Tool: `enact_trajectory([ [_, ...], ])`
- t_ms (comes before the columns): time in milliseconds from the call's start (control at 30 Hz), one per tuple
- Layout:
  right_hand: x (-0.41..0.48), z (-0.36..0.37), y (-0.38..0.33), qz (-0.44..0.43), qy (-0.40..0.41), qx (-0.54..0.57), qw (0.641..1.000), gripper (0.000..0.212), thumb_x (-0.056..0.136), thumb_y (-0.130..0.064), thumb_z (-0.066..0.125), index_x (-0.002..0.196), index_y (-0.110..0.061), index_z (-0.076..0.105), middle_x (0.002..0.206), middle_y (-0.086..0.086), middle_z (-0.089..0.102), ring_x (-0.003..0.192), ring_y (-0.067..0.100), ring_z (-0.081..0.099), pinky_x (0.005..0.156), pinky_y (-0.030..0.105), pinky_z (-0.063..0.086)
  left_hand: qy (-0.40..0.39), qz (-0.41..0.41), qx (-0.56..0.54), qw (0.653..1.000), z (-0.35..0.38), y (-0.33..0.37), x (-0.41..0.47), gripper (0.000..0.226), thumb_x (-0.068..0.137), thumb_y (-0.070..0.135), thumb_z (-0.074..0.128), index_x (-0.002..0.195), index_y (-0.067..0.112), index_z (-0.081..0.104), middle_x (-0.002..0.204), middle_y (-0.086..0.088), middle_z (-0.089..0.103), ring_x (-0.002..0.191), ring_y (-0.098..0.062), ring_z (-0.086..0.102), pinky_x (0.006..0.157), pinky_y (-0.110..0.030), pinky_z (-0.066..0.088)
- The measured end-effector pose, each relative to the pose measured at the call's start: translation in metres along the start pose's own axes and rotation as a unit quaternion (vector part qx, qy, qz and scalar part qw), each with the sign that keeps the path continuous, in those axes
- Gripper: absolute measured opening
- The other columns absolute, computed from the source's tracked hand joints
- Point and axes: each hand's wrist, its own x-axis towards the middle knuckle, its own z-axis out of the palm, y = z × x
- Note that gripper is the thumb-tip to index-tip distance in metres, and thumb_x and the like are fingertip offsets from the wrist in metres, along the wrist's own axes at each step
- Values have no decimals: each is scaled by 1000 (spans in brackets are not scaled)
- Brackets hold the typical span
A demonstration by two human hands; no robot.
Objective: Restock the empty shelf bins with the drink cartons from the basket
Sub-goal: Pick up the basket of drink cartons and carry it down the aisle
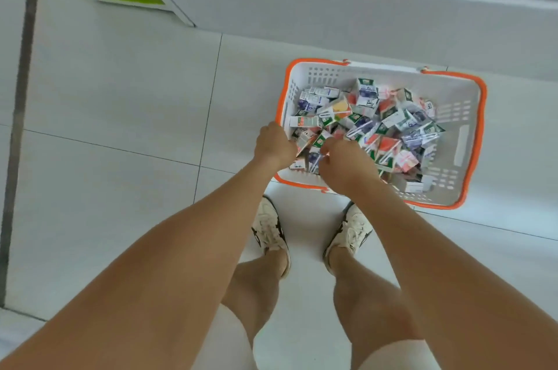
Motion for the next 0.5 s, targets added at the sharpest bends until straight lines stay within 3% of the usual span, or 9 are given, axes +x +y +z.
enact_trajectory([
  [67, 12, 21, 4, 3, 4, 12, 1000, 26, 97, -19, 47, 116, -14, 64, 101, 14, 67, 85, 38, 66, 74, 43, 60, -4, -32, -9, 999, 13, -6, 15, 48, 98, 13, 62, 139, -4, 45, 139, -23, 54, 124, -42, 58, 94, -43, 51],
  [200, 17, 47, 15, 6, -20, 70, 997, 25, 95, -19, 48, 114, -19, 64, 93, 9, 70, 81, 32, 67, 74, 42, 60, 31, -19, 16, 999, 34, -4, 20, 31, 95, 0, 60, 125, -5, 58, 125, -25, 61, 112, -41, 63, 84, -45, 54],
  [267, 11, 51, 19, 15, -23, 81, 996, 25, 93, -18, 49, 111, -19, 66, 94, 8, 71, 85, 32, 65, 75, 41, 58, 47, -15, 0, 999, 41, 4, 13, 45, 90, 0, 66, 133, -1, 54, 130, -23, 54, 117, -40, 58, 92, -49, 54],
  [367, 2, 51, 24, 38, -31, 113, 992, 23, 91, -17, 48, 107, -20, 65, 89, 5, 69, 82, 28, 63, 73, 39, 56, 35, -64, 1, 997, 44, 10, 13, 77, 87, 5, 74, 152, 7, 32, 146, -18, 38, 130, -40, 47, 107, -51, 48],
  [500, 7, 54, 33, 42, -21, 147, 988, 23, 94, -18, 49, 108, -20, 67, 86, 3, 73, 80, 24, 68, 73, 41, 61, -17, -123, -134, 983, 44, -2, 25, 91, 90, 2, 68, 162, 9, 12, 158, -20, 38, 140, -42, 47, 112, -53, 48],
])
